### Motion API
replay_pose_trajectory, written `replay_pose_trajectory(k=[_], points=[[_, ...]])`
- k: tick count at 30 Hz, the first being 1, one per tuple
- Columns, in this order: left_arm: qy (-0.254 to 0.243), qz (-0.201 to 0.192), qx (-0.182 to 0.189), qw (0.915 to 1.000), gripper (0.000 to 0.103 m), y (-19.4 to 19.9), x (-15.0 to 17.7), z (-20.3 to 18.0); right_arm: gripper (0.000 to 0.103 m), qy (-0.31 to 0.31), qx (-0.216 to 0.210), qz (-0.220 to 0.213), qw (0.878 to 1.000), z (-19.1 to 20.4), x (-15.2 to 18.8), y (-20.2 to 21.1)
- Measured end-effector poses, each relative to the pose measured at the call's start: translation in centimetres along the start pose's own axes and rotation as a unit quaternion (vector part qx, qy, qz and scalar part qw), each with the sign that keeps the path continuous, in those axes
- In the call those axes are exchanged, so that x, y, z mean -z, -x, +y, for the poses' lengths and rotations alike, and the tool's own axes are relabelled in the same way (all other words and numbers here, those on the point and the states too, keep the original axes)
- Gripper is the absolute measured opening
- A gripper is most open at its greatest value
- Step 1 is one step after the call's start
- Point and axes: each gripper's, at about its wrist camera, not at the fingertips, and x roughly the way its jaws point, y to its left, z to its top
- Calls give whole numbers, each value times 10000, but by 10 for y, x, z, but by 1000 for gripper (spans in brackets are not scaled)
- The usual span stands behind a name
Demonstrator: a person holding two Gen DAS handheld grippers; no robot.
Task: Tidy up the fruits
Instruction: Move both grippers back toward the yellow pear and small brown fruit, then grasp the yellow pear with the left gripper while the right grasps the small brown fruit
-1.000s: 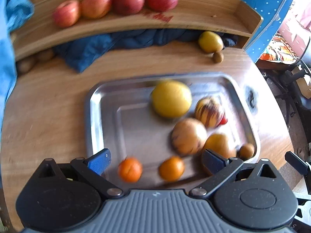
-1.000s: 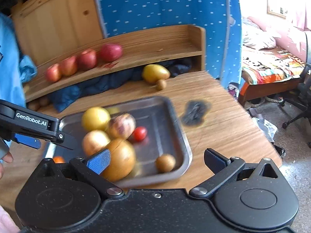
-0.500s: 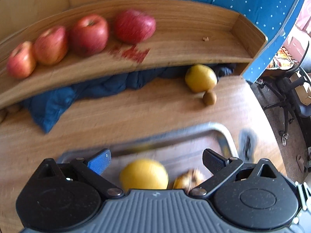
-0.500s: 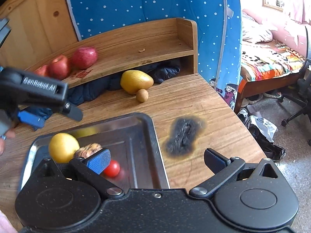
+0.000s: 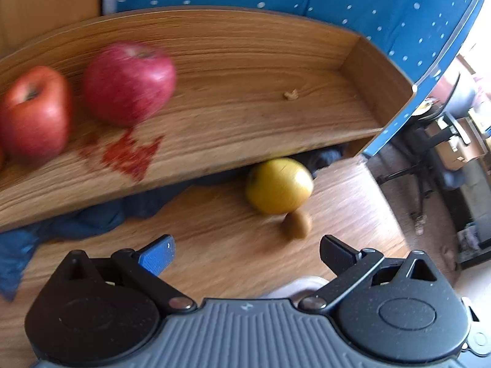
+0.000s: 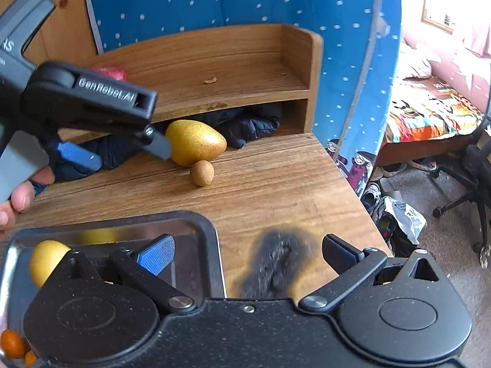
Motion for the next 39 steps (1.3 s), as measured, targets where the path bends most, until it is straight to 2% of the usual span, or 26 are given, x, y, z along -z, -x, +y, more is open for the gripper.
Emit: replay_pose_trajectory(k=[4, 12, 16, 19, 25, 28, 35, 39], points=[[30, 27, 251, 9997, 102, -15, -10, 0, 102, 148, -27, 52, 9999, 4, -13, -17], [84, 188, 478, 9986, 102, -37, -25, -4, 99, 382, -98, 17, 9992, 19, -28, -37], [381, 429, 647, 9963, 102, -51, -30, -2, 97, 548, -139, 58, 9984, 27, -32, -48], [590, 464, 724, 9945, 102, -57, -33, 0, 94, 581, -188, 92, 9981, 31, -36, -57], [834, 406, 743, 9929, 102, -62, -36, 5, 81, 604, -281, 142, 9977, 34, -47, -71], [864, 399, 744, 9927, 100, -63, -40, 7, 70, 698, -315, 157, 9969, 36, -50, -75], [973, 291, 739, 9921, 91, -61, -42, 13, 49, 769, -428, 175, 9960, 37, -55, -85], [943, 276, 813, 9918, 82, -64, -45, 11, 41, 740, -534, 190, 9956, 38, -57, -88]])
